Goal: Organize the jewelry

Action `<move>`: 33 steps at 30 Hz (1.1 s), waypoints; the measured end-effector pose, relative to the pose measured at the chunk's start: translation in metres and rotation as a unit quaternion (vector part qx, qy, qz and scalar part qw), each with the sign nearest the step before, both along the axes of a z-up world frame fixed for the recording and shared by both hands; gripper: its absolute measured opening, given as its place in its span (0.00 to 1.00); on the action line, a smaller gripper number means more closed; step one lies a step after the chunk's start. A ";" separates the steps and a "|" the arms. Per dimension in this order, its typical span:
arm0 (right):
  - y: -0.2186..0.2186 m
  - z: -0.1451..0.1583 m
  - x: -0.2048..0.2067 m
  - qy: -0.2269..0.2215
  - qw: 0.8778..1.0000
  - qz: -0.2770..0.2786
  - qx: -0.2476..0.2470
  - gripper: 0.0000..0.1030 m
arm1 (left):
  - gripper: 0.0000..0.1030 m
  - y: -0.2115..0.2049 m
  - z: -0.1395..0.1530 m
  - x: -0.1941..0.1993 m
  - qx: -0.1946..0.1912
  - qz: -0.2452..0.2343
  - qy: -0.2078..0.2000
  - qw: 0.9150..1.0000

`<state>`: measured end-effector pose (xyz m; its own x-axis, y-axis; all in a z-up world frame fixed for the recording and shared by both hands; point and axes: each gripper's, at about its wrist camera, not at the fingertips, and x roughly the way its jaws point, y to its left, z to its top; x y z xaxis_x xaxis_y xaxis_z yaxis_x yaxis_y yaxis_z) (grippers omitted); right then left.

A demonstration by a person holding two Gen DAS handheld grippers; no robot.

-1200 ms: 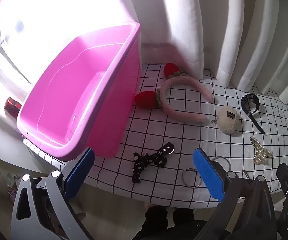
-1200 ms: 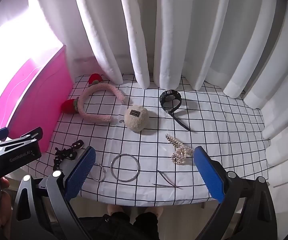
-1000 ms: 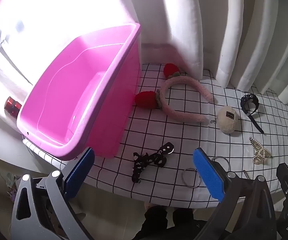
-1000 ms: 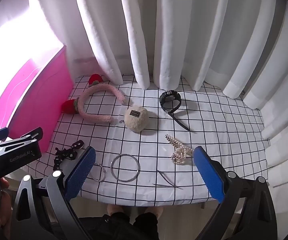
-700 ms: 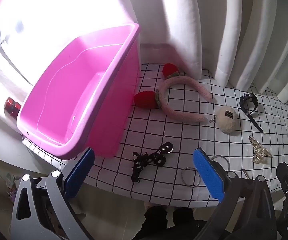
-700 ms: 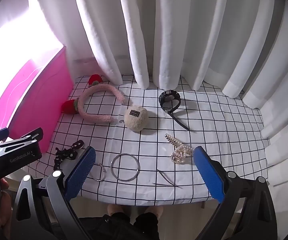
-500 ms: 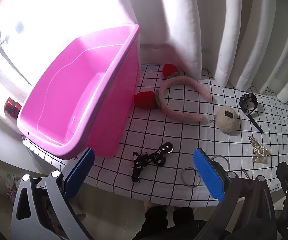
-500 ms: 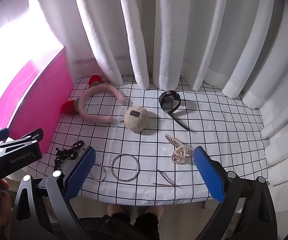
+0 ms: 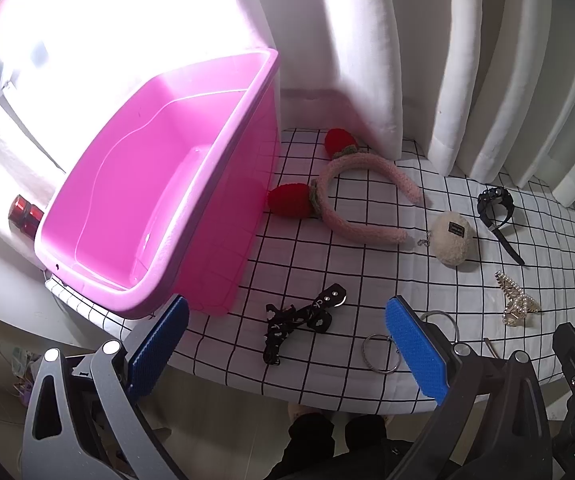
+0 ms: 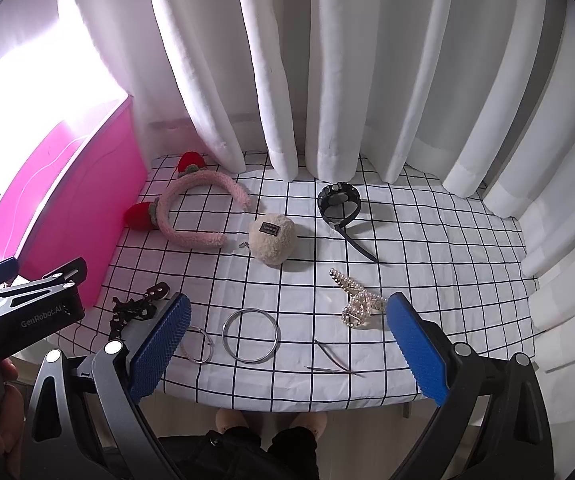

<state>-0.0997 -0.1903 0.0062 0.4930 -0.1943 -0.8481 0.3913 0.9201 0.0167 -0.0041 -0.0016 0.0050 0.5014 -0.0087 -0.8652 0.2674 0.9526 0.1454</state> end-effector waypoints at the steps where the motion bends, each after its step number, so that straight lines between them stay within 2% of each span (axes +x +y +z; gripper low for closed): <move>1: 0.000 0.000 0.000 0.000 1.000 0.000 0.000 0.91 | 0.94 0.000 0.000 0.000 0.000 0.000 0.000 1.000; 18: 0.001 0.002 0.000 -0.001 1.000 0.001 0.001 0.91 | 0.94 0.000 0.000 0.000 0.000 0.000 0.000 1.000; 33: -0.002 -0.005 -0.003 0.005 1.000 -0.002 0.012 0.91 | 0.94 0.001 -0.011 -0.006 0.004 -0.004 0.016 1.000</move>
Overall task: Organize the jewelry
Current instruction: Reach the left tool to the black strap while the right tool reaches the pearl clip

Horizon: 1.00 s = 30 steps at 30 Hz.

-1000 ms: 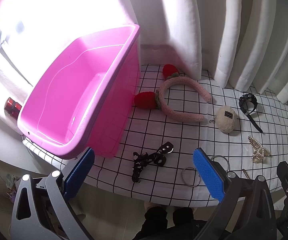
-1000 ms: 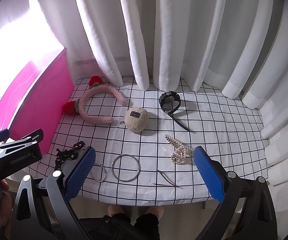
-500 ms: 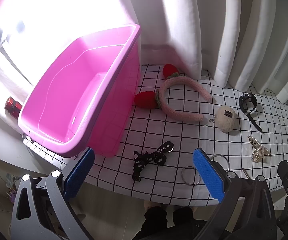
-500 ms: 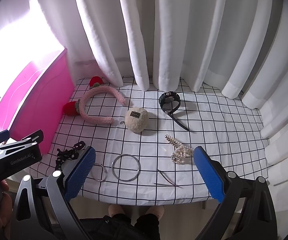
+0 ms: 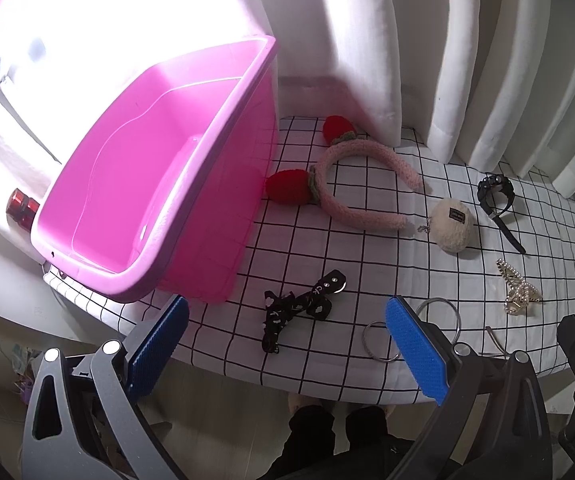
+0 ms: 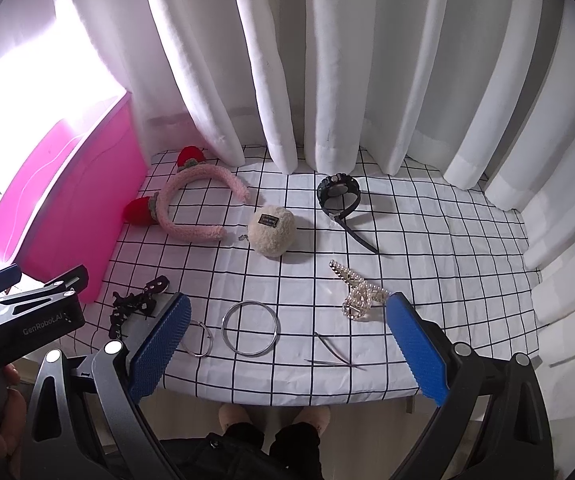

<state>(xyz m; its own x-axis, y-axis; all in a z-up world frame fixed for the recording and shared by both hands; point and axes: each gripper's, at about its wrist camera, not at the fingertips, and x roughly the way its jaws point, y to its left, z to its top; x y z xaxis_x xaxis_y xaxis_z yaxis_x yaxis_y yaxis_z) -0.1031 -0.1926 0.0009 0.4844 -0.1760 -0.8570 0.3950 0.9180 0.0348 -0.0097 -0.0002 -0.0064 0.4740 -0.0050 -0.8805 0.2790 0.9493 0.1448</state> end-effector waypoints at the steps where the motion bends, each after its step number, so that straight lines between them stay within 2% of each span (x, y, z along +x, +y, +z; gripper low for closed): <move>1: -0.001 -0.003 0.001 0.003 1.000 0.002 0.006 0.91 | 0.94 -0.001 -0.003 0.000 0.000 -0.003 0.006 1.000; 4: -0.004 -0.013 -0.002 0.011 1.000 0.004 0.014 0.91 | 0.94 -0.002 -0.015 -0.002 -0.005 -0.009 0.024 1.000; 10: -0.018 -0.041 -0.008 0.017 0.999 0.004 0.040 0.91 | 0.94 0.011 -0.051 -0.005 -0.047 -0.007 0.061 0.997; 19: -0.044 -0.100 -0.013 0.045 0.997 -0.010 0.068 0.91 | 0.94 0.027 -0.104 -0.001 -0.044 0.001 0.068 0.997; 30: -0.088 -0.144 -0.010 0.050 0.996 -0.043 0.064 0.91 | 0.94 0.030 -0.147 0.026 -0.054 0.027 0.071 0.996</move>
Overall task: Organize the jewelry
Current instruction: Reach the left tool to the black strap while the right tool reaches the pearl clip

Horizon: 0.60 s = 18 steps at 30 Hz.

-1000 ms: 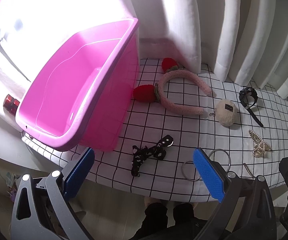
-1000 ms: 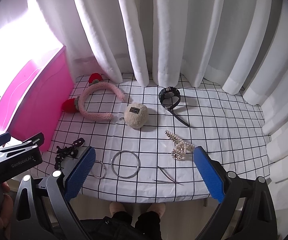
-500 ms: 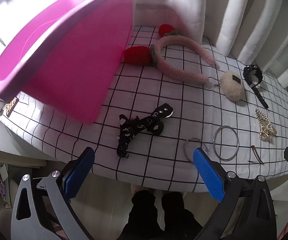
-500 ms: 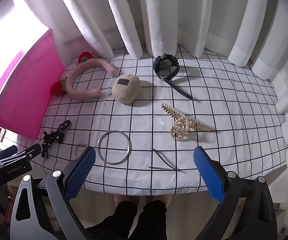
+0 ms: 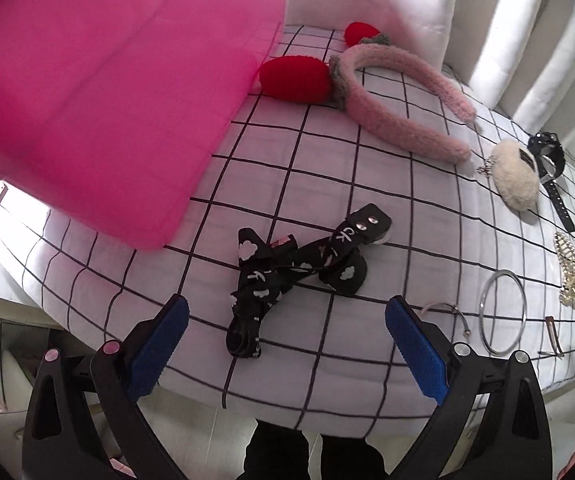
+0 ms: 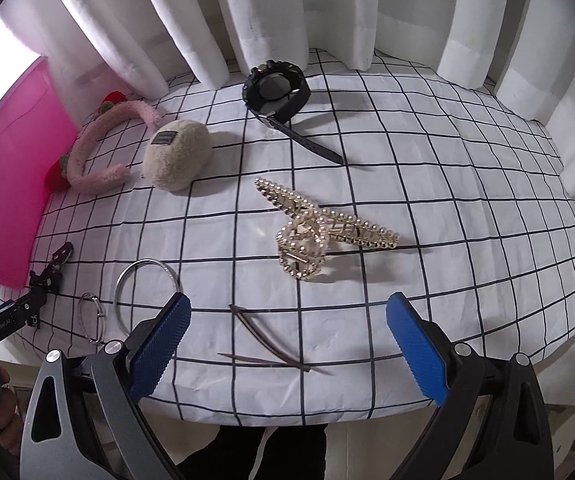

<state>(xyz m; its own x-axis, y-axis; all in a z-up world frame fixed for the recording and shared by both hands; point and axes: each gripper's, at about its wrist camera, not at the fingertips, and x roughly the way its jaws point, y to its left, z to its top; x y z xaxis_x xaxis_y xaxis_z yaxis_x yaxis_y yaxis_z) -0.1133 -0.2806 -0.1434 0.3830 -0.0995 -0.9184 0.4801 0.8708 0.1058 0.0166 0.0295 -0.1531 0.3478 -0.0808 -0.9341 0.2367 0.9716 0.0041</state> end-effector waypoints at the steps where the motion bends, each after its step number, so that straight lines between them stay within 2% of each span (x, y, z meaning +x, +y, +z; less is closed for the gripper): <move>1: -0.004 -0.003 0.000 0.001 1.000 -0.005 0.000 0.91 | 0.94 -0.001 -0.003 0.001 0.002 0.000 -0.002 1.000; 18: -0.039 -0.036 0.024 0.013 0.999 -0.033 -0.010 0.91 | 0.94 -0.009 -0.031 0.014 0.000 0.005 -0.001 1.000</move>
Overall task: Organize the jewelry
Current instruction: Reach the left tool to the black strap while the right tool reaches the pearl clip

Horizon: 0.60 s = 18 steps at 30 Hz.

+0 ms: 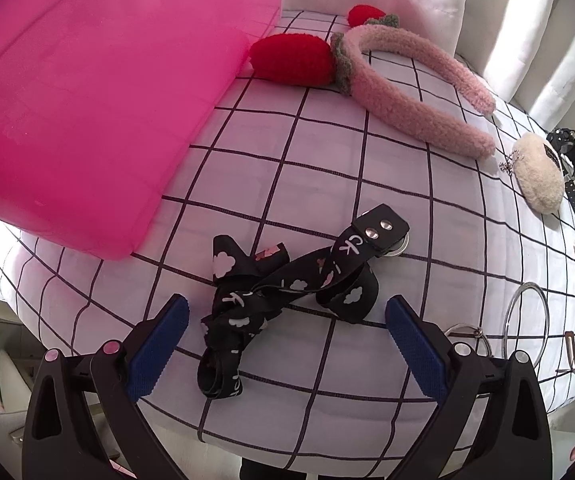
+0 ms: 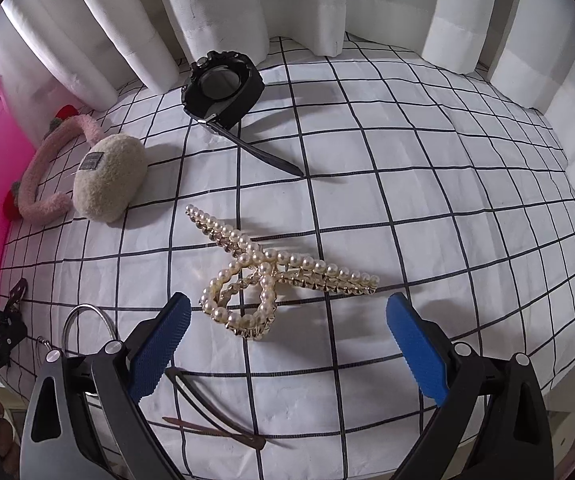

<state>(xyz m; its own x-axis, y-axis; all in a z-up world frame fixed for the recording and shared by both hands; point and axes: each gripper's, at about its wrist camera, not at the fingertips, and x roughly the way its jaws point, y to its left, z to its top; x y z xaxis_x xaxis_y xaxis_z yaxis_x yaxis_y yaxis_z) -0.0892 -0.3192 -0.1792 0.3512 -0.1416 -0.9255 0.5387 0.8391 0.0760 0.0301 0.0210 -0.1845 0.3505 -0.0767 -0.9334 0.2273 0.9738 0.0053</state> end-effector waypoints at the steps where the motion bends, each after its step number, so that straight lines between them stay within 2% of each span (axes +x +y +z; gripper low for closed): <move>1: -0.001 -0.002 0.002 0.004 1.000 -0.003 -0.003 0.91 | 0.94 -0.001 -0.001 0.000 -0.001 0.000 -0.002 1.000; 9: -0.004 -0.014 0.011 0.024 0.999 -0.011 -0.024 0.91 | 0.95 -0.005 -0.003 0.002 -0.005 0.004 -0.013 1.000; 18: 0.003 -0.015 0.003 -0.019 0.998 -0.005 -0.058 0.92 | 0.95 -0.006 -0.004 -0.004 -0.015 0.002 -0.052 0.999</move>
